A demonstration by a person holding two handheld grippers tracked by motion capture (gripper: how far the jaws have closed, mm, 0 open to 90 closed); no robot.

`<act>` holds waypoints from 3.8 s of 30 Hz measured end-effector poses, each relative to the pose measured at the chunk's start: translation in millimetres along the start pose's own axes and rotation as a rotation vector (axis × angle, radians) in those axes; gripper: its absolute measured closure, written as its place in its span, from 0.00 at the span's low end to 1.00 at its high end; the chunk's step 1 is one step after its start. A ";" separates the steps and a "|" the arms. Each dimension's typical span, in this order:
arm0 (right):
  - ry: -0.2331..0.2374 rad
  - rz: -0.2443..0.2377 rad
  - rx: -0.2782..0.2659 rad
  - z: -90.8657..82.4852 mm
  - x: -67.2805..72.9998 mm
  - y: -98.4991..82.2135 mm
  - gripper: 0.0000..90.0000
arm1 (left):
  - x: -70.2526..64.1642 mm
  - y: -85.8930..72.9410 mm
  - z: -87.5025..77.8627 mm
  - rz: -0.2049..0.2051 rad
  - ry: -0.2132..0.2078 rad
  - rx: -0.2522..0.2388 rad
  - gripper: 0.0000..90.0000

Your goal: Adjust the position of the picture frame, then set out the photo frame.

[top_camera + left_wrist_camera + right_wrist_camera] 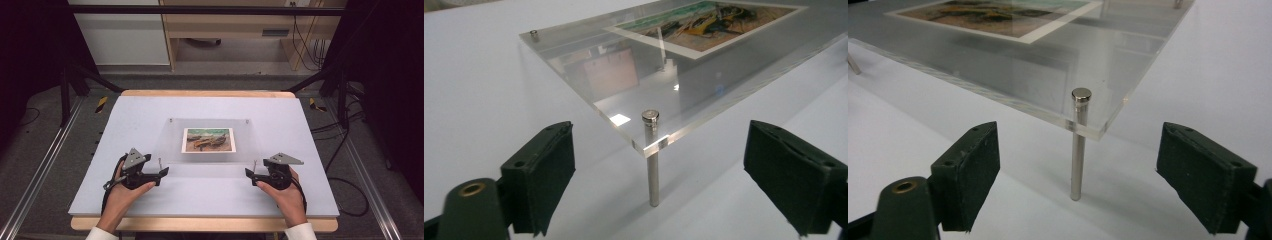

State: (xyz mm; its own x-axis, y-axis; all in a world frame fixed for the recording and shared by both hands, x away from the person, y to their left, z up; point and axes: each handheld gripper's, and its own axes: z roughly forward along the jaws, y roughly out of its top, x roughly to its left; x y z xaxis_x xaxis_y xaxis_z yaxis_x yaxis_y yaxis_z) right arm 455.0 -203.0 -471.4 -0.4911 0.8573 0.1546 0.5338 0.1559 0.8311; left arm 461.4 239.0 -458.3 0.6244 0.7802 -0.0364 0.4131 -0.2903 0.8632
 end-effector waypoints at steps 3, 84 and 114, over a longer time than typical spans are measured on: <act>0.002 0.009 -0.018 -5.6 -0.9 0.7 0.17 | 2.5 0.6 -3.3 -0.016 -0.019 -0.008 0.09; 0.116 0.230 0.054 29.3 -16.7 38.4 0.16 | 32.3 18.2 40.6 -0.391 -0.171 0.041 0.20; 0.143 0.206 0.032 19.0 -13.9 33.0 0.25 | 25.6 22.0 26.8 -0.339 -0.132 0.049 0.32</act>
State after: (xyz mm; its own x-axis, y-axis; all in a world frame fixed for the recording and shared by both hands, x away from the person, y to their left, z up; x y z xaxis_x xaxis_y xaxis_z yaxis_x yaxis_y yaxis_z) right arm 492.5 -200.4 -456.3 -0.4608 0.7946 0.3954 0.6535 0.0023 0.7569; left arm 504.3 237.7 -453.7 0.5256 0.7594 -0.3836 0.6403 -0.0563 0.7660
